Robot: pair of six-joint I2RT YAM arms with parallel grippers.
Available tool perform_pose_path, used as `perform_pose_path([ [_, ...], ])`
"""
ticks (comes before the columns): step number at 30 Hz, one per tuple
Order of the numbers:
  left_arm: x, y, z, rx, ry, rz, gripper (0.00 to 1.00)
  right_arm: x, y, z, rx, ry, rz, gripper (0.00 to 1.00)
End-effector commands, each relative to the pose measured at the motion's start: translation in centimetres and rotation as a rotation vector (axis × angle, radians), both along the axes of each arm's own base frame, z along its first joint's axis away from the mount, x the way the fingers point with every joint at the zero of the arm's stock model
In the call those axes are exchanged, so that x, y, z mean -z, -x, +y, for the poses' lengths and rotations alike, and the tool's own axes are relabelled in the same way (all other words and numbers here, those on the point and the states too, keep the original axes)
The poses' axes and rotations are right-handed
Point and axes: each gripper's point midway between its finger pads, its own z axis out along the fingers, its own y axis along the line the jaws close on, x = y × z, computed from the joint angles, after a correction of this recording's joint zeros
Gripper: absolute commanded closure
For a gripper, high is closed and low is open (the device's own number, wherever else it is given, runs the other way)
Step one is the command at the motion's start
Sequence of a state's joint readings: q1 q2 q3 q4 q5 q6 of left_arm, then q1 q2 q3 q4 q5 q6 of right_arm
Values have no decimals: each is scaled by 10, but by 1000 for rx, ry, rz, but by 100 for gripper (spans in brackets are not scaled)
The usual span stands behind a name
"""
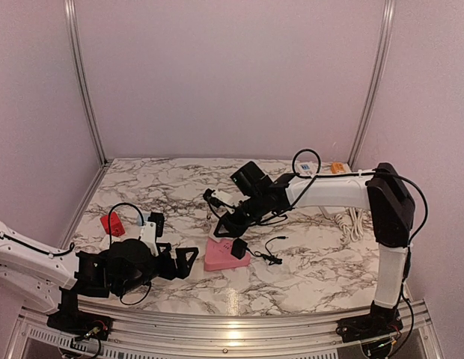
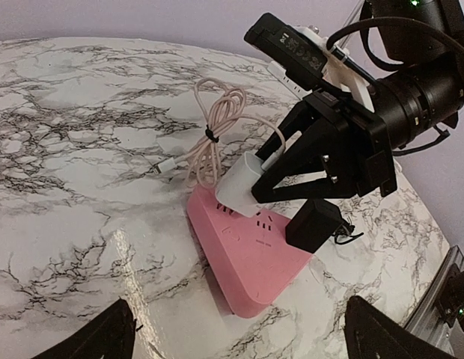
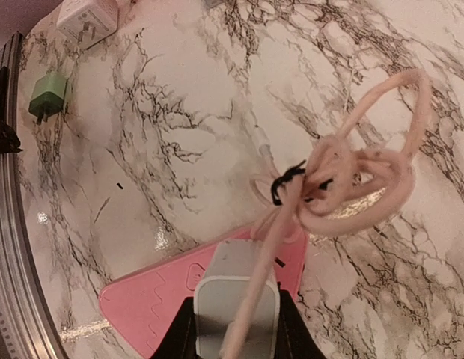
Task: Insert the plug
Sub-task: Insert the plug into the socket slot.
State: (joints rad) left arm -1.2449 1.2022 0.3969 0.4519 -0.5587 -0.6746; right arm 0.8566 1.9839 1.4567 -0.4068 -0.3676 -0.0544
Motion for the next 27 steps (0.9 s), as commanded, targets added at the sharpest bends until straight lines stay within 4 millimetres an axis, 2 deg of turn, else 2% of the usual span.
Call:
perform_pose_path([
  [1,-2,-4,1,-26,14,-1,1,-14,-2,7,5,-17,-20,100],
  [12,3,-3,1,-24,16,17,1,-9,1,3,-8,13,-8,100],
  [18,7,-3,-3,-28,31,46,1,0,4,2,-33,64,37,100],
  [27,32,-3,-4,-67,44,141,1,9,7,1,-24,84,78,100],
])
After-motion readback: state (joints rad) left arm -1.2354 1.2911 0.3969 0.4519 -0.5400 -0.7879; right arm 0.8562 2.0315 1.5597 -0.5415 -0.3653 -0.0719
